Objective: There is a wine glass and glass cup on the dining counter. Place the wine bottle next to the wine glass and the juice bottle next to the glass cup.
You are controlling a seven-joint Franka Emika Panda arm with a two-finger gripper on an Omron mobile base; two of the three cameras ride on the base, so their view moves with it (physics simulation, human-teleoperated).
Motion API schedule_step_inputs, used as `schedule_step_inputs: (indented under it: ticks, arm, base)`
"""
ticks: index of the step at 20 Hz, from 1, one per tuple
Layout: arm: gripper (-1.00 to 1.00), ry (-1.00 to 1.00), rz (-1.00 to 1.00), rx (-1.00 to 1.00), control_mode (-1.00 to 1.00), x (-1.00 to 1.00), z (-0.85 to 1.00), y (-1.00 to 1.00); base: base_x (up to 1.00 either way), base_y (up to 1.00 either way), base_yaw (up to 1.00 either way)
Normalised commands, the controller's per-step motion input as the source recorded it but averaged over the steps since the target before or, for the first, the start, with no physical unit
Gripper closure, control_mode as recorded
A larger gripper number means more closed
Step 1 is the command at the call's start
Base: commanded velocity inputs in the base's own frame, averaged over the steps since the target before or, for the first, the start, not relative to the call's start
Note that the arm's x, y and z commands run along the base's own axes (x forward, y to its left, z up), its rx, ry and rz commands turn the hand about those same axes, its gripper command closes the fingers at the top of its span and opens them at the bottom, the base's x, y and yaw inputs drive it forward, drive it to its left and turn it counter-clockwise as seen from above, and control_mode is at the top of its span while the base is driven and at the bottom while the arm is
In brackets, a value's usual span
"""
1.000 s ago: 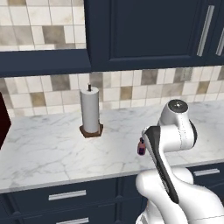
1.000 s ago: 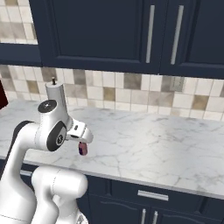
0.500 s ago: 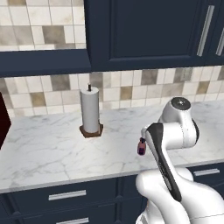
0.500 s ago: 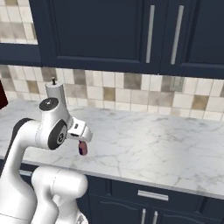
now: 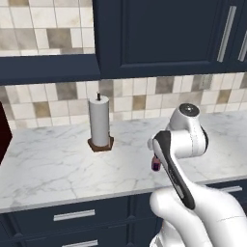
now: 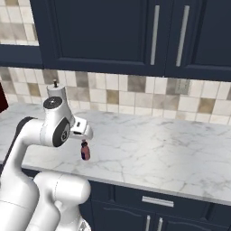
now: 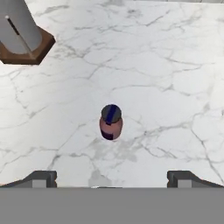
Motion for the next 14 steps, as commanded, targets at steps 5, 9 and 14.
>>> schedule_step_inputs:
  ticks: [5, 9, 14]
  arm:
    - [-1.00, 0.08, 0.11, 0.00, -1.00, 0.24, -0.21, 0.02]
    - [-1.00, 0.19, 0.09, -0.01, -1.00, 0.24, -0.34, 0.00]
    - [-1.00, 0.11, 0.08, -0.04, -1.00, 0.30, -0.29, 0.00]
  base:
    - [0.00, 0.00, 0.00]
    - [0.00, 0.00, 0.00]
    - [0.00, 0.00, 0.00]
